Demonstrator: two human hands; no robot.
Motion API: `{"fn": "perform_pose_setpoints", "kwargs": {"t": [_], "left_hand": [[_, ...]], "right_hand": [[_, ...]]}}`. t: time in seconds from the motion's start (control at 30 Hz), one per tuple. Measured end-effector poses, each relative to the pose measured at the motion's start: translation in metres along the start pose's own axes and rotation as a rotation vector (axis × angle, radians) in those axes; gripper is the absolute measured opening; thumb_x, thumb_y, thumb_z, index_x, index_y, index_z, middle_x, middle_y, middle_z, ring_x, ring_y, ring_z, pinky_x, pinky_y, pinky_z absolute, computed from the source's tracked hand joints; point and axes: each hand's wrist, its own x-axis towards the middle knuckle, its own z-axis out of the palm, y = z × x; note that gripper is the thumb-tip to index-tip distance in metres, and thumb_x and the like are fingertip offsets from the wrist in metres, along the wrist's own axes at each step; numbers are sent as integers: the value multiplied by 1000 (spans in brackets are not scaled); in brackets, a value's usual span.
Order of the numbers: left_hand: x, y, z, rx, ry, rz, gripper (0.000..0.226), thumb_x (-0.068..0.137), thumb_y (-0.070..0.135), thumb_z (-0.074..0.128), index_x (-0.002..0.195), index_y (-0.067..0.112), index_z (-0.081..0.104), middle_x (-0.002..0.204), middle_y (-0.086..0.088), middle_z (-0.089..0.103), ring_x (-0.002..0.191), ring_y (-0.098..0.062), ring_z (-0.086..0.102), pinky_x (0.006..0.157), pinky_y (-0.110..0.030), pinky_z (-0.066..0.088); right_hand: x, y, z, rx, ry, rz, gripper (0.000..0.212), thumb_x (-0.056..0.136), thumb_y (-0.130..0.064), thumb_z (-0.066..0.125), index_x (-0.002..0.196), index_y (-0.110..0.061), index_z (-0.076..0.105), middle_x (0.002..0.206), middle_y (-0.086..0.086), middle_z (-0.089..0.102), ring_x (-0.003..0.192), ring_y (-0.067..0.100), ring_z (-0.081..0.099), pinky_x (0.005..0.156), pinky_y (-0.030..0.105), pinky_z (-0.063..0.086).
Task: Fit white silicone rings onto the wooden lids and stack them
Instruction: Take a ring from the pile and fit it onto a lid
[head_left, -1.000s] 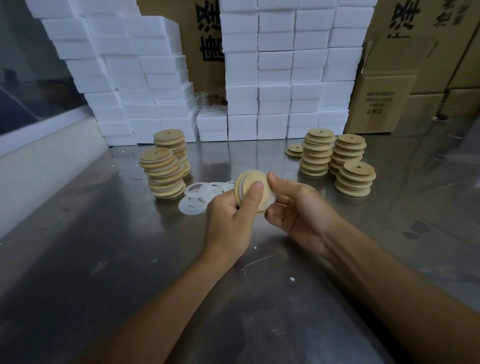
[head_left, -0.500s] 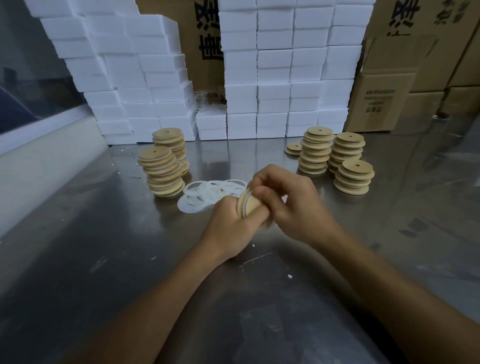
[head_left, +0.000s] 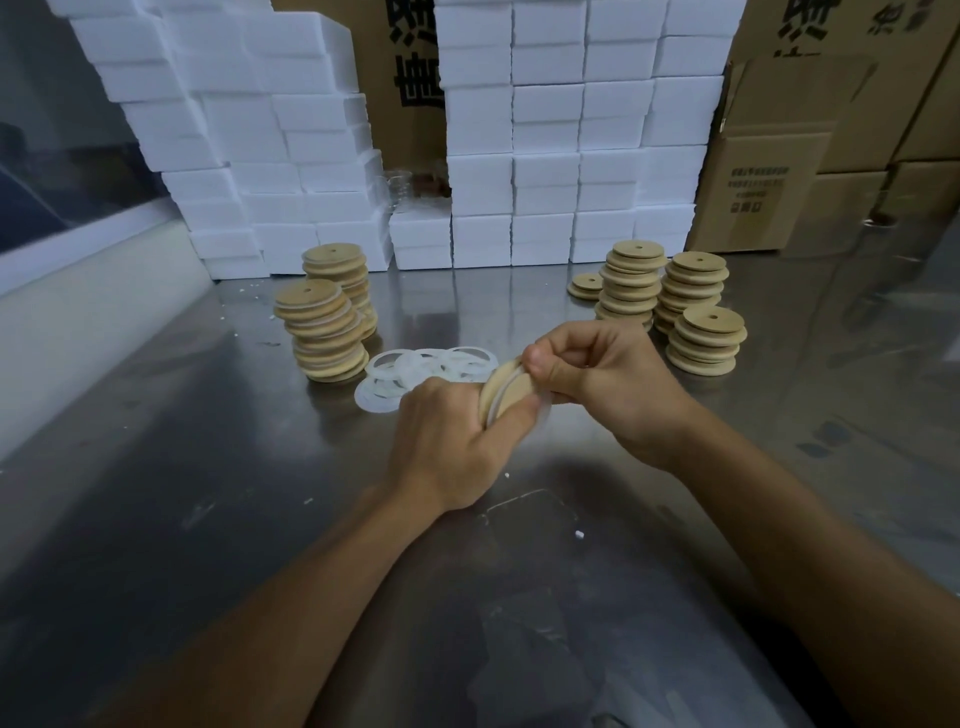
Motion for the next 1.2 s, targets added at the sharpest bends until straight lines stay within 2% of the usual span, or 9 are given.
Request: {"fn": "perform_pose_setpoints", "kwargs": {"t": [0.23, 0.37, 0.47, 0.63, 0.77, 0.9, 1.0, 1.07, 1.2], "left_hand": [[2, -1, 1, -175, 53, -80, 59, 81, 51, 50, 76, -5, 68, 69, -19, 66, 70, -35, 63, 68, -51, 49], [2, -1, 1, -215, 77, -103, 55, 81, 50, 52, 81, -3, 70, 73, -19, 68, 71, -33, 64, 67, -51, 50], [1, 0, 0, -246, 97, -127, 53, 80, 48, 54, 85, -2, 71, 75, -19, 69, 73, -32, 65, 68, -51, 51], [2, 1, 1, -322, 120, -193, 54, 76, 45, 58, 77, -8, 67, 73, -24, 66, 71, -36, 63, 68, -50, 49], [2, 2, 1, -356, 137, -207, 51, 78, 46, 58, 77, -4, 68, 72, -22, 66, 70, -33, 63, 68, -51, 49], [3, 2, 2, -336, 175, -212, 63, 79, 54, 54, 71, -8, 64, 66, -25, 62, 64, -33, 60, 65, -51, 47], [6, -2, 0, -342, 276, -269, 72, 77, 60, 52, 70, -11, 63, 65, -28, 62, 59, -30, 59, 62, -49, 47], [7, -6, -2, -334, 258, -276, 75, 77, 61, 52, 75, -12, 66, 70, -30, 65, 67, -39, 62, 65, -52, 49], [6, -9, -1, -320, 140, -262, 62, 75, 56, 58, 80, -5, 71, 74, -26, 68, 72, -39, 65, 65, -54, 51]], "right_hand": [[-3, 4, 11, 171, 9, 91, 20, 78, -26, 66, 78, -6, 70, 68, 4, 71, 64, 13, 65, 65, 24, 56], [-4, 4, 17, 328, 0, 212, 26, 80, -28, 66, 80, -1, 68, 78, 14, 70, 69, 21, 68, 65, 29, 58], [-4, 5, 18, 389, -10, 282, 30, 81, -30, 67, 86, -1, 71, 87, 16, 73, 78, 23, 71, 76, 34, 61], [-3, 7, 19, 497, -39, 384, 41, 81, -31, 67, 101, 4, 72, 98, 19, 74, 87, 25, 72, 78, 33, 60], [-2, 10, 20, 467, -21, 314, 31, 81, -33, 69, 86, -4, 77, 92, 17, 75, 83, 24, 73, 73, 31, 59], [-1, 14, 23, 508, -16, 324, 39, 79, -34, 70, 95, 2, 72, 93, 17, 75, 86, 23, 73, 73, 30, 59], [-4, 17, 27, 464, -15, 355, 26, 79, -31, 70, 88, -6, 73, 89, 13, 76, 83, 18, 74, 66, 23, 57], [-5, 19, 28, 380, 27, 324, 12, 85, -21, 70, 79, -11, 71, 82, 11, 76, 78, 17, 74, 61, 21, 56], [-5, 19, 24, 129, 105, 153, 12, 93, -10, 65, 81, -13, 64, 71, 2, 74, 71, 13, 72, 58, 20, 53]]}}
